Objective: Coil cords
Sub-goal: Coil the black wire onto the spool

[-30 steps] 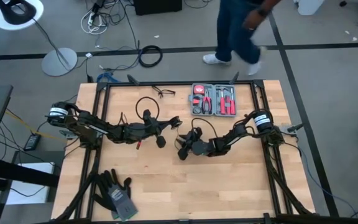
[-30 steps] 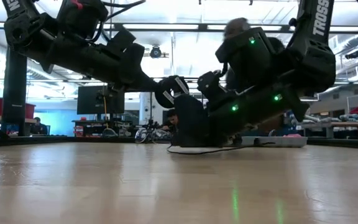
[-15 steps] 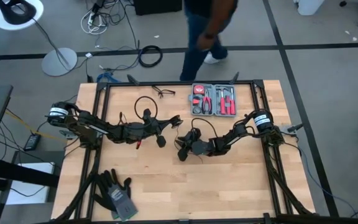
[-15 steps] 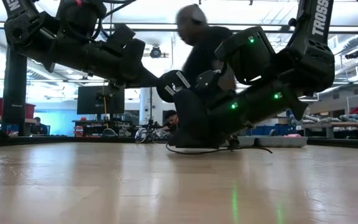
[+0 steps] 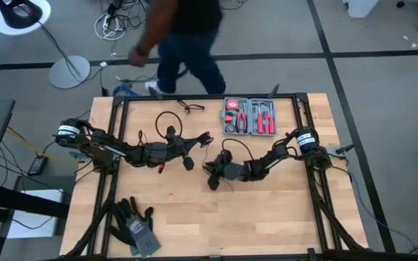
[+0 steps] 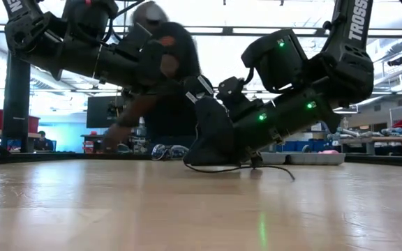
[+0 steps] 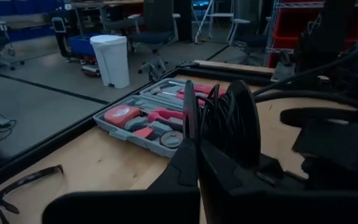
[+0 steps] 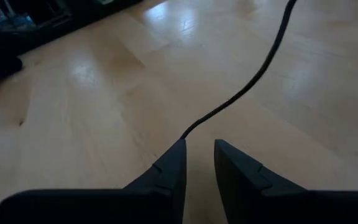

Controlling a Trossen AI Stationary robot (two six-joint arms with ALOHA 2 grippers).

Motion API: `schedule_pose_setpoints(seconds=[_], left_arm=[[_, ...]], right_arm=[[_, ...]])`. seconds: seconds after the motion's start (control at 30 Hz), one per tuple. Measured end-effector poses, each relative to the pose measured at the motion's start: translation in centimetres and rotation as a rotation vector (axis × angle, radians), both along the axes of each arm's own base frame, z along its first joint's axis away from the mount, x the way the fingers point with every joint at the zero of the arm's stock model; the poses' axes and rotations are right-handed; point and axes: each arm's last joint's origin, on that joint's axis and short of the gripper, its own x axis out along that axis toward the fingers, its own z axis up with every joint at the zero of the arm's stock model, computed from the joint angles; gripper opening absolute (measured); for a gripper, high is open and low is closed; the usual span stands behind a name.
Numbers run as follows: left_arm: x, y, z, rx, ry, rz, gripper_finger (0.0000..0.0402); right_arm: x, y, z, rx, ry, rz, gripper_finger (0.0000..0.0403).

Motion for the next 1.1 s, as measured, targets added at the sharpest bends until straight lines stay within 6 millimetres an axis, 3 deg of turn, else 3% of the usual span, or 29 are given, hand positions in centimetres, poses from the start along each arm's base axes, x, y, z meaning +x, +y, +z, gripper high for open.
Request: schedule_pose_setpoints(seconds=[0.47, 1.1], left_arm=[[0.0, 0.0, 0.0, 0.024, 0.018, -0.003, 0.0000], [0.1, -0.1, 0.6, 0.018, -0.050, -0.029, 0.0000]], right_arm=[[0.5, -0.7, 0.2, -0.007, 0.020, 0.118, 0.0080], [0.9, -1.9, 0.6, -0.003, -0.012, 0.097, 0.0082]])
